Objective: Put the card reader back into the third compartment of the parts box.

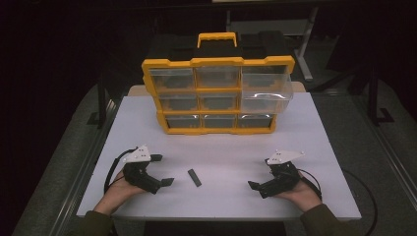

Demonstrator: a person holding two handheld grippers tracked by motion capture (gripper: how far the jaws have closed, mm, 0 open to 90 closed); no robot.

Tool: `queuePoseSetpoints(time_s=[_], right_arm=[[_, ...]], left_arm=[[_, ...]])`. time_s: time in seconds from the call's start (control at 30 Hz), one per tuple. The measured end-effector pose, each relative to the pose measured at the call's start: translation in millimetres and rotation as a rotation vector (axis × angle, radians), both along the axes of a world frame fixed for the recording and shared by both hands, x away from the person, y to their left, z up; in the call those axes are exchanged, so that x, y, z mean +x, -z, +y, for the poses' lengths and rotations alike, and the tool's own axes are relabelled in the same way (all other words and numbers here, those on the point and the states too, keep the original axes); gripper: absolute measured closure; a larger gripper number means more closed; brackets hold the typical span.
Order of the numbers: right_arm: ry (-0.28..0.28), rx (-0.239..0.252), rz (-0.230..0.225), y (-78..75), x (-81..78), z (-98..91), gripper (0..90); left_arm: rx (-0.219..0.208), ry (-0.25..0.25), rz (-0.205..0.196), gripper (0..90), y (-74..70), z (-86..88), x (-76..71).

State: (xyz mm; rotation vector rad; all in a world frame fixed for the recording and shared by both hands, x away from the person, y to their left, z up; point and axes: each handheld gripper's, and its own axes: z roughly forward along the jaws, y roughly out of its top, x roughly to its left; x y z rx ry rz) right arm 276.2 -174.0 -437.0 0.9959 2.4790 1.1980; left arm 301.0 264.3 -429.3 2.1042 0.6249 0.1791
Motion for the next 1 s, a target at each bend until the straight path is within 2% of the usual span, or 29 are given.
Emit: queuePoseSetpoints(time_s=[0.3,0.5,1.0], right_arm=[[-0.002,0.008,-0.001,0.2,0.6,-0.2,0.0],[-0.005,0.004,-0.002,-1.2,-0.2,2.4,0.0],[0.002,0.007,0.001,-1.7,-0.4,2.8,0.0]], left_arm=[[-0.001,-0.027,0.002,0.0,-1.9,0.7,-0.1],[-0.005,-0.025,-0.008,0.0,-4.8,-1.2,-1.5],[-0.012,-0.004,0.0,0.0,-6.4,-11.6,1.6]])
